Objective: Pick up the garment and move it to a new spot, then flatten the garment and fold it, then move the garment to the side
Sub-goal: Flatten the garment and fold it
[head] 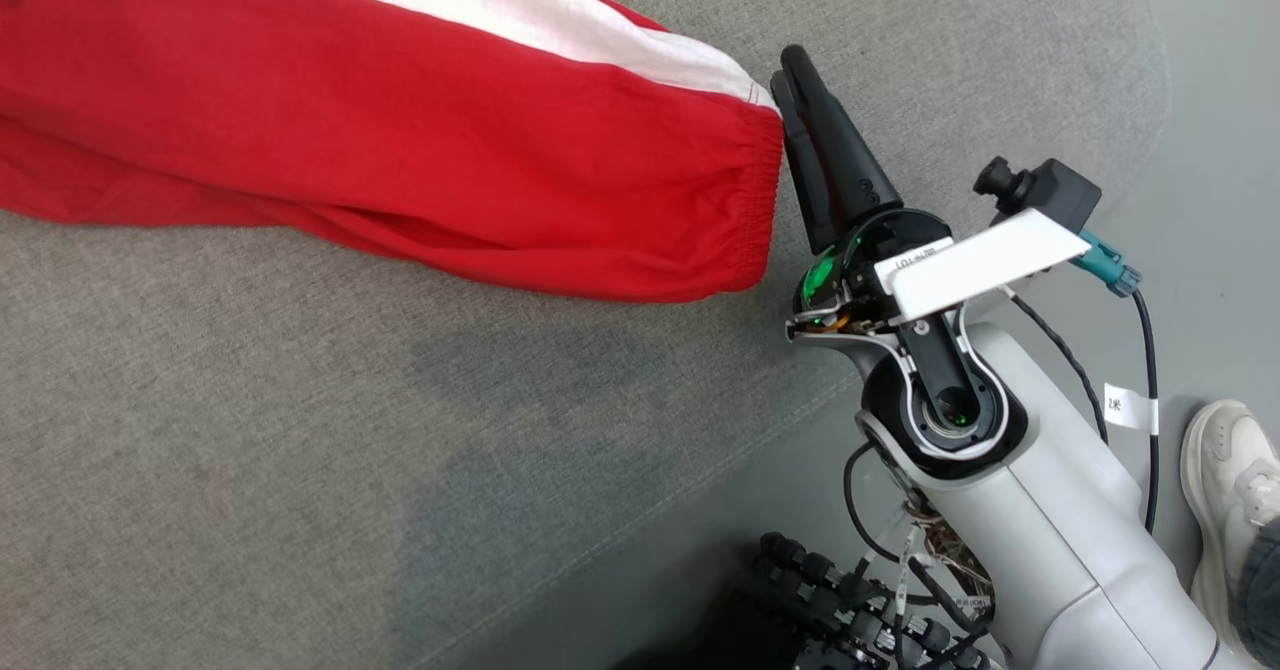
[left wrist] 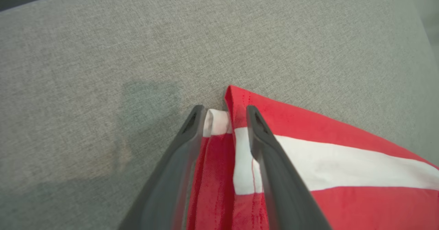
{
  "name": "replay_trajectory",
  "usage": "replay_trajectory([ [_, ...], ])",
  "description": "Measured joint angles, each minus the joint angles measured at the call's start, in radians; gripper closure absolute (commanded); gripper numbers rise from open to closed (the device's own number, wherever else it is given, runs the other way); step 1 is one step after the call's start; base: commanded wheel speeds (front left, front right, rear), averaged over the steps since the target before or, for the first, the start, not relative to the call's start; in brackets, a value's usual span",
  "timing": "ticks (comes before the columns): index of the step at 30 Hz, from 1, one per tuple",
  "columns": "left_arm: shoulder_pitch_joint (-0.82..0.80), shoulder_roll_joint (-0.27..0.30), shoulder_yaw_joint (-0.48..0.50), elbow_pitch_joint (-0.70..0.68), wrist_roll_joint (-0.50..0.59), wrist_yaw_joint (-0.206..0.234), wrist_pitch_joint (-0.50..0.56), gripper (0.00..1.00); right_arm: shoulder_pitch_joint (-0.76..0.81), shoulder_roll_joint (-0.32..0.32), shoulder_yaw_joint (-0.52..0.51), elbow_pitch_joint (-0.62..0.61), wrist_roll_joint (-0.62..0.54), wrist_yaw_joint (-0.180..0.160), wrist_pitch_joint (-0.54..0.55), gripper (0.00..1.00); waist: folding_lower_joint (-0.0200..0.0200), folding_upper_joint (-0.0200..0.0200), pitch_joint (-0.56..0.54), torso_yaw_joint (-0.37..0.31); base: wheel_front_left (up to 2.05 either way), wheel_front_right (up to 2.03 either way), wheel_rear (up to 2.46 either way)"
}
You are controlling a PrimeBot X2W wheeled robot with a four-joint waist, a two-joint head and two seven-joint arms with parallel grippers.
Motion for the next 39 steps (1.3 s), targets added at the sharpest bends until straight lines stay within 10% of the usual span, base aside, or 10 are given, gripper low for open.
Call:
replay_trajectory([
  [12,0.086,-0.073,0.027,0.014,-0.016,0.000,-0.088,0.00,-0.026,-0.014,-0.022,0.064,-0.069,0.000,-0.020,0.00,0.0000,0.0000,-0.060,0.042,0.00,0.00,0.00],
  [26,0.359,-0.087,0.103,-0.176,0.016,-0.029,-0.499,0.00,0.089,-0.262,-0.083,0.096,-0.526,-0.011,-0.054,0.00,0.0000,0.0000,-0.214,0.125,0.00,0.00,0.00],
  [39,0.855,-0.110,0.066,-0.220,0.148,-0.004,-0.905,0.00,0.354,-0.137,-0.149,0.088,-0.500,-0.047,-0.054,0.00,0.0000,0.0000,-0.370,0.276,0.00,0.00,0.00],
])
